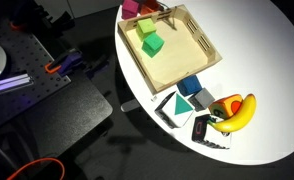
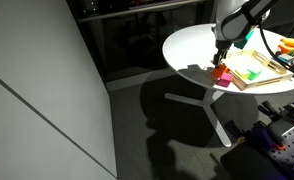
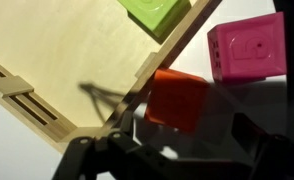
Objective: Put the orange block in the box
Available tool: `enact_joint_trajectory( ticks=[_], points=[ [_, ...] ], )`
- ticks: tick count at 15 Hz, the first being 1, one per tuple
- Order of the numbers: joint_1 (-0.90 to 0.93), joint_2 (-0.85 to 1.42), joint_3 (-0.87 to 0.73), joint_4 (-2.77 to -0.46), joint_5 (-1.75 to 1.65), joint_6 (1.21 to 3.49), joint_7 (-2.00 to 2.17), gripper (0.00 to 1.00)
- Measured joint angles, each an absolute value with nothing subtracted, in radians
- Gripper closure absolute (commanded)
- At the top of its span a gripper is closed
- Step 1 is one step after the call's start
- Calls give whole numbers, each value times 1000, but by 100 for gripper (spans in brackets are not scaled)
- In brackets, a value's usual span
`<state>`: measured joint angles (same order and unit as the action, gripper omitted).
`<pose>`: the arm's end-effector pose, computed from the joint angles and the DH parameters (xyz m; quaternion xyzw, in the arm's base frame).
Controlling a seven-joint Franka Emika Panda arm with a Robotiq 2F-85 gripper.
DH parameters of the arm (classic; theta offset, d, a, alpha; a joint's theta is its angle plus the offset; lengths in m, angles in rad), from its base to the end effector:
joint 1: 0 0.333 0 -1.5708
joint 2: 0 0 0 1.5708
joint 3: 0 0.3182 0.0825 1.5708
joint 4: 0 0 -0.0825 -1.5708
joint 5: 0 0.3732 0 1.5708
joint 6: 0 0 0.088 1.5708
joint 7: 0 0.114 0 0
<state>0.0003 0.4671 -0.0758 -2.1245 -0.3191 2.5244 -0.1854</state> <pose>0.5609 -0.0411 0.1858 0.9756 0.1898 -0.0477 0.0992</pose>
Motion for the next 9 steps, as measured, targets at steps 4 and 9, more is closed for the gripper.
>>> enact_joint_trajectory(
  ticks=[4, 9],
  points=[
    [13, 493, -86, -2114, -334, 2528, -151, 0],
    [8, 512, -90, -2113, -333, 2551, -148, 0]
  ],
)
